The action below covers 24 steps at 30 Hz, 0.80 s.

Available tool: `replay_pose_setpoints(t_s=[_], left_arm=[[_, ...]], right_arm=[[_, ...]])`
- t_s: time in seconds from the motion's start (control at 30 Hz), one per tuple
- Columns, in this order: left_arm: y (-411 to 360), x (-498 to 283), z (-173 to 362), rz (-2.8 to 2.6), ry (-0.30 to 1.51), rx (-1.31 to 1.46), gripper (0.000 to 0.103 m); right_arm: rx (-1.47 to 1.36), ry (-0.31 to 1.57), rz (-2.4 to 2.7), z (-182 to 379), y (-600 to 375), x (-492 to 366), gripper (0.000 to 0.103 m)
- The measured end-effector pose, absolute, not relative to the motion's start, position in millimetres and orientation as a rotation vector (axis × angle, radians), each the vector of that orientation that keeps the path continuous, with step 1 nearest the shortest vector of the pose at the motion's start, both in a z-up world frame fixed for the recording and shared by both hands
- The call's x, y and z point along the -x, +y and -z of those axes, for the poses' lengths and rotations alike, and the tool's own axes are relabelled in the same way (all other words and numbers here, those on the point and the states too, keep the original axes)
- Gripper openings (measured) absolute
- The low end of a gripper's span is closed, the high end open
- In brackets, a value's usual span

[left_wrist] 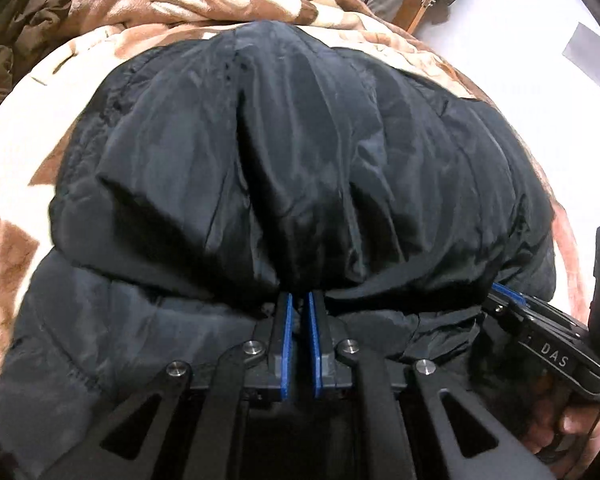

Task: Fold large clothes
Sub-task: 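Fold the held hem up onto the hood with both tools and release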

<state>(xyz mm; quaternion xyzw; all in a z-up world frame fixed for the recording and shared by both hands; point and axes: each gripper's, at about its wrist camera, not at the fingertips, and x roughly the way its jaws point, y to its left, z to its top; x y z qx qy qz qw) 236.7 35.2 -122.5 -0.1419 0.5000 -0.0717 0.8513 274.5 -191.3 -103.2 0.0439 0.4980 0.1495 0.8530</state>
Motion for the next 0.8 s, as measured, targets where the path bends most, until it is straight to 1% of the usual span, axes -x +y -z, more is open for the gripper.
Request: replay_pose_setpoints(t_s=[0.07,0.17,0.23,0.33,0.4,0.47,0.57,0.7,0.8], left_arm=[[41,-229,105,0.162,1.05,0.315,0.01],[53,-220,74,0.159,0.958,0.296,0.01],[60,-228,60,0.126,0.906,0.284,0.01],[72,-252,68,0.054,0.894,0.279,0.01],[78,-267,90,0.04,0.954,0.319,0.01],[75,-272,108,0.061,0.971,0.335,0.01],[63,-275,110,0.067,0.957,0.247,0.01],[65,-273,98,0.063,0.978,0.272,0.01],[75,-251,77,0.077,0.929,0.311,0.01]], right_arm=[[-0.112,0.995,-0.323,77,-200,-262,0.023],[-0.128,0.878,-0.303,42,-218,-259,0.023],[-0.137,0.851,-0.275,32,-227,-271,0.023],[-0.138,0.901,-0.22,50,-242,-297,0.023],[-0.164,0.958,-0.226,73,-248,-310,0.023],[-0.124,0.958,-0.232,85,-247,-312,0.021],[-0.079,0.952,-0.213,88,-242,-310,0.021],[-0.113,0.974,-0.192,72,-245,-305,0.021],[-0.158,0.912,-0.23,46,-245,-279,0.023]])
